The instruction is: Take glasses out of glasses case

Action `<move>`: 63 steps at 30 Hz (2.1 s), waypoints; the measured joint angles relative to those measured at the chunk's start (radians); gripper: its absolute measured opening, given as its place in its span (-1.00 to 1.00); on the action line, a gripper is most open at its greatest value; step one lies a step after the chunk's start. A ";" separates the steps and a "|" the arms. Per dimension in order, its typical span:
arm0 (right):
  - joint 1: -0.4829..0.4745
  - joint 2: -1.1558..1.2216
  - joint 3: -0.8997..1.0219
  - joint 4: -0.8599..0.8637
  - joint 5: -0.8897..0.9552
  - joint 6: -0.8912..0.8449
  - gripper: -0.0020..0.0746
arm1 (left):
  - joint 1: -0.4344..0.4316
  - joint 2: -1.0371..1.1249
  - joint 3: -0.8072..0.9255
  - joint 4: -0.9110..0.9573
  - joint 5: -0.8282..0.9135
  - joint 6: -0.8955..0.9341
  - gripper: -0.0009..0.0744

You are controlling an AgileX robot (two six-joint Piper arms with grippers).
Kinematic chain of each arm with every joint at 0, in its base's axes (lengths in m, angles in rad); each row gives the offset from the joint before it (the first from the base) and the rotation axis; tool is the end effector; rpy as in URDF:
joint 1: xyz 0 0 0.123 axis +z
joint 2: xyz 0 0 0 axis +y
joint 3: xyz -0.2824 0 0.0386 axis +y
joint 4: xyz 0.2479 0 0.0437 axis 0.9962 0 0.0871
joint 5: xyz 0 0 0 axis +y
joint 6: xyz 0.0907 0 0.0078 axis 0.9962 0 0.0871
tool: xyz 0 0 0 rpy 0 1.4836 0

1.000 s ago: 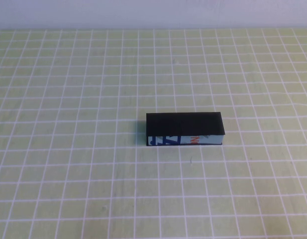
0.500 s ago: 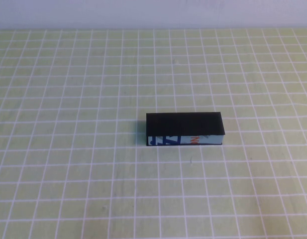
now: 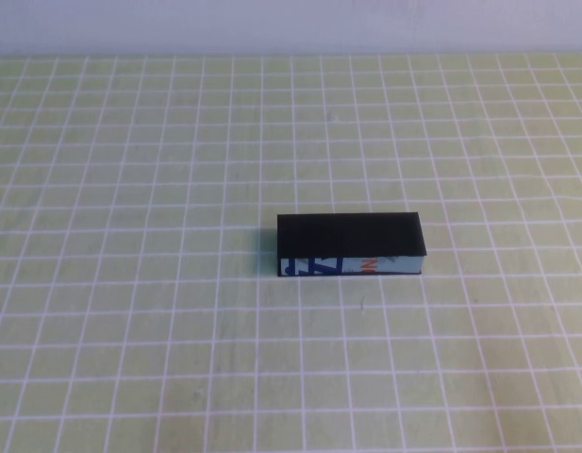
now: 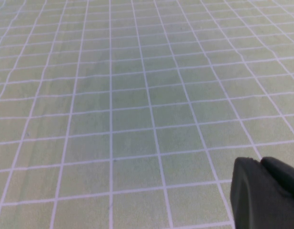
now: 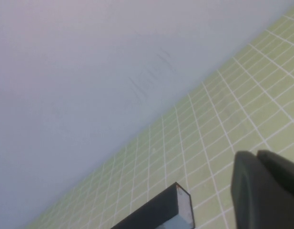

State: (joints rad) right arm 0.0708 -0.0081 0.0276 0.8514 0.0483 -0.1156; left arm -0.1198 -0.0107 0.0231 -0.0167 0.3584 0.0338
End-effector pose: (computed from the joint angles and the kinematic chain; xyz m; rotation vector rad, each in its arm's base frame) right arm 0.0565 0.0074 0.2013 0.4849 1.4964 0.6656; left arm 0.0525 -0.0069 0.1736 0.1319 1.8503 -0.0761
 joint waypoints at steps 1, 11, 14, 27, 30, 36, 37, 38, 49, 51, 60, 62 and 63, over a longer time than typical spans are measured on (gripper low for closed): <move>0.000 0.000 0.000 -0.006 0.000 0.000 -0.99 | 0.000 0.000 0.000 0.000 0.000 0.000 -0.99; 0.000 0.000 0.000 -0.012 0.004 -0.022 -0.99 | 0.000 0.000 0.000 0.000 0.000 0.000 -0.99; 0.000 0.000 0.000 -0.012 0.021 -0.051 -0.99 | 0.000 0.000 0.000 0.000 0.000 0.000 -0.99; 0.000 0.000 -0.003 0.056 0.150 -0.073 -0.99 | 0.000 0.000 0.002 -0.331 -0.259 -0.069 -0.99; 0.000 0.024 -0.060 0.056 0.216 -0.073 -0.99 | 0.000 0.000 0.002 -0.404 -0.281 -0.089 -0.99; 0.000 0.267 -0.240 -0.059 0.390 -0.156 -0.99 | 0.001 0.199 -0.137 -0.468 -0.093 -0.052 -0.99; 0.000 0.321 -0.265 -0.078 0.423 -0.168 -0.99 | 0.001 0.250 -0.169 -0.470 -0.052 -0.034 -0.99; 0.000 0.363 -0.285 -0.089 0.449 -0.184 -0.99 | 0.001 0.317 -0.211 -0.470 -0.013 -0.011 -0.99; 0.000 0.806 -0.527 -0.165 0.771 -0.333 -0.99 | 0.001 0.953 -0.644 -0.851 0.301 0.595 -0.99; 0.000 0.859 -0.571 -0.180 0.795 -0.338 -0.99 | 0.001 1.045 -0.726 -0.910 0.330 0.675 -0.99; 0.134 1.108 -0.755 -0.227 0.823 -0.355 -0.99 | -0.052 1.484 -1.129 -0.945 0.441 0.790 -0.99; 0.212 1.165 -0.819 -0.271 0.817 -0.340 -0.99 | -0.089 1.572 -1.209 -0.945 0.447 0.807 -0.99; 0.256 1.195 -0.854 -0.305 0.811 -0.331 -0.99 | -0.104 1.613 -1.252 -0.945 0.452 0.812 -0.99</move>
State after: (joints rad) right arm 0.3267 1.1867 -0.8265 0.5464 0.8589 -0.4467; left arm -0.2238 1.6022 -1.2287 -0.9612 0.8107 0.8455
